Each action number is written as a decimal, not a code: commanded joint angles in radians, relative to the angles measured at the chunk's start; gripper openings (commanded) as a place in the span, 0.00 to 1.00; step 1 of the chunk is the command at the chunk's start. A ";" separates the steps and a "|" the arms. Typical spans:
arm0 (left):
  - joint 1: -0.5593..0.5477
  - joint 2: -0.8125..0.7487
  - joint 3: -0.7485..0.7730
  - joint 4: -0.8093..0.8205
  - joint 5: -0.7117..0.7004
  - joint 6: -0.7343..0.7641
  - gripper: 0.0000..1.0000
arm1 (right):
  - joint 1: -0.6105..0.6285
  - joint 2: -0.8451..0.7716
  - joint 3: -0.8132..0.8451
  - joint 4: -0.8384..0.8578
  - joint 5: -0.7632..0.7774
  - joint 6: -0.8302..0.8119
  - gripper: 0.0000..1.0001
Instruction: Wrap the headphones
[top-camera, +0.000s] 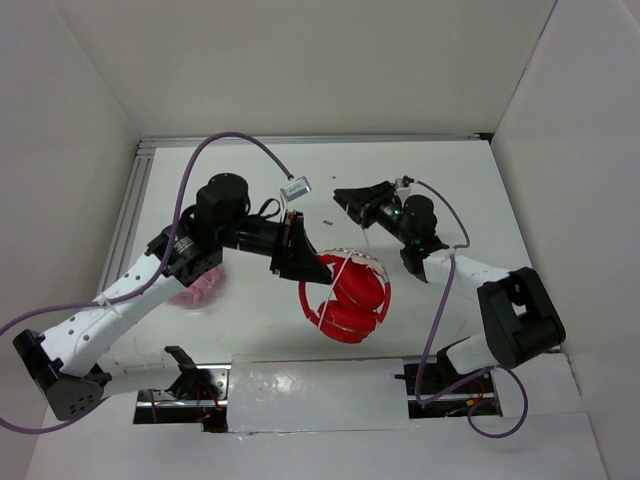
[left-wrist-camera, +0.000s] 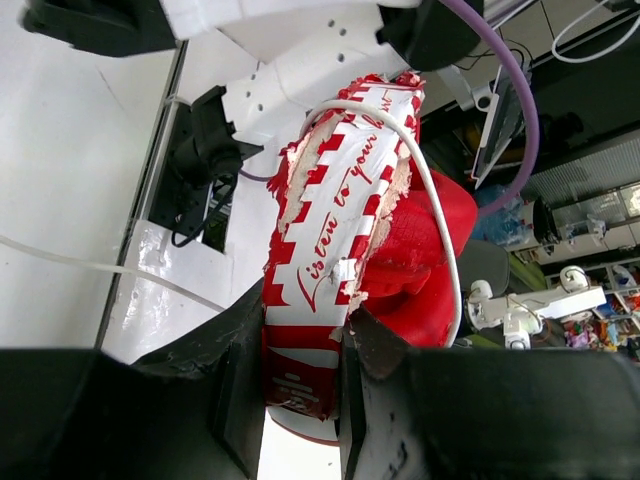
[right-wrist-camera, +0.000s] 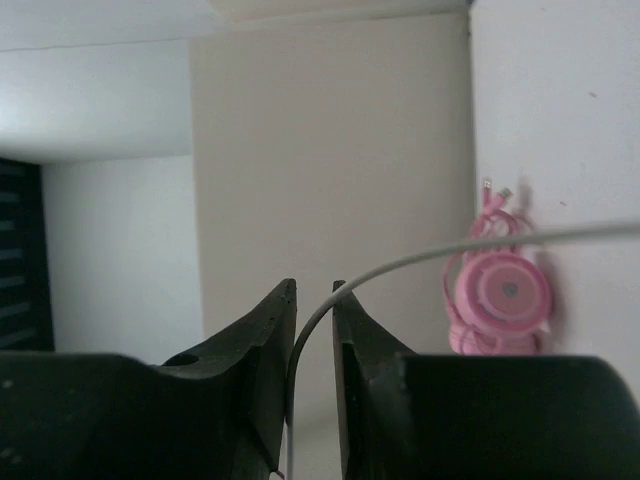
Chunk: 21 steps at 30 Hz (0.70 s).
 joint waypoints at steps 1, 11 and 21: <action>-0.021 -0.068 0.000 0.054 -0.013 -0.021 0.00 | -0.010 0.043 0.077 0.217 0.022 0.094 0.26; -0.077 -0.147 -0.121 -0.015 -0.122 0.017 0.00 | -0.088 0.052 0.229 0.214 0.014 0.014 0.10; -0.062 -0.118 -0.152 -0.027 -0.138 0.011 0.00 | -0.100 -0.141 0.263 -0.029 -0.067 -0.367 0.00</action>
